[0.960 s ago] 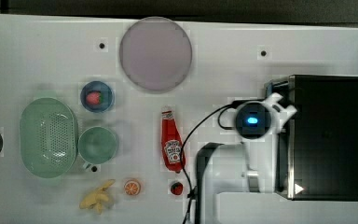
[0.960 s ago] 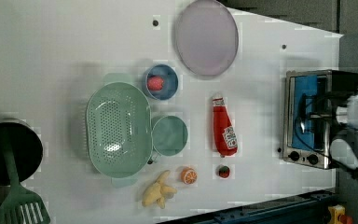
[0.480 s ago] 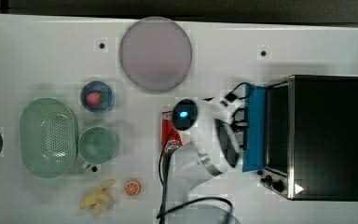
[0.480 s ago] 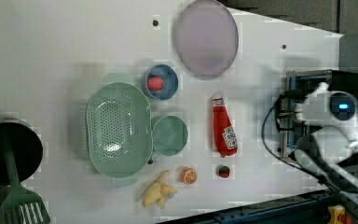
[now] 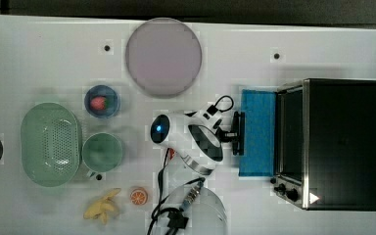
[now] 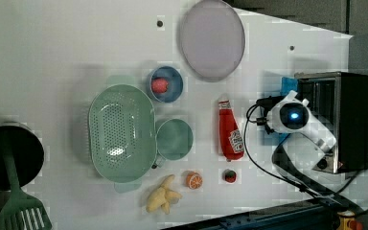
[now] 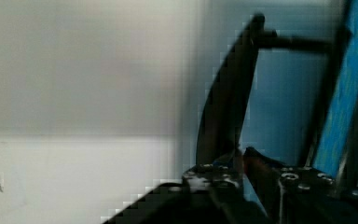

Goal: Flap open oven.

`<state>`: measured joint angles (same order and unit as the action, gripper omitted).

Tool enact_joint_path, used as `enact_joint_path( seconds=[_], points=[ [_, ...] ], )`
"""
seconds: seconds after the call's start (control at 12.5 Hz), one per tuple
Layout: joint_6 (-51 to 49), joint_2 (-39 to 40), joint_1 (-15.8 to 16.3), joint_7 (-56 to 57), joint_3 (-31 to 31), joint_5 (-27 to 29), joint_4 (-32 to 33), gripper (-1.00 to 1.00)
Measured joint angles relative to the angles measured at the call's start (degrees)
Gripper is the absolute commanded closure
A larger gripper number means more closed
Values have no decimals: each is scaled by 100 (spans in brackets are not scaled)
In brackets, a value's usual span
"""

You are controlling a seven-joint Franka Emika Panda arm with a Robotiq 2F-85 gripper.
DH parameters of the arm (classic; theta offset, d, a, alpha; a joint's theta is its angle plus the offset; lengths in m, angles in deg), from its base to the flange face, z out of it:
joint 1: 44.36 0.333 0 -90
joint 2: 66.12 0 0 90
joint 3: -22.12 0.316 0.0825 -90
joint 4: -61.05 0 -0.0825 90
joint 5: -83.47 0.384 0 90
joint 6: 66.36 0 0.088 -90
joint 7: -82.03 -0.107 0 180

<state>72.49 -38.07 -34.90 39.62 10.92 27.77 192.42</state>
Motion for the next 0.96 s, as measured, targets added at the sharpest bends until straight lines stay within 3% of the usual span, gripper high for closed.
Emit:
enact_joint_path(
  seconds=[0.48, 0.72, 0.96],
  points=[
    [-134, 267, 108, -538, 38, 215, -291, 65],
    [-42, 45, 48, -561, 27, 1393, -560, 65],
    [-176, -920, 55, -563, 113, 2979, -727, 65]
  ],
)
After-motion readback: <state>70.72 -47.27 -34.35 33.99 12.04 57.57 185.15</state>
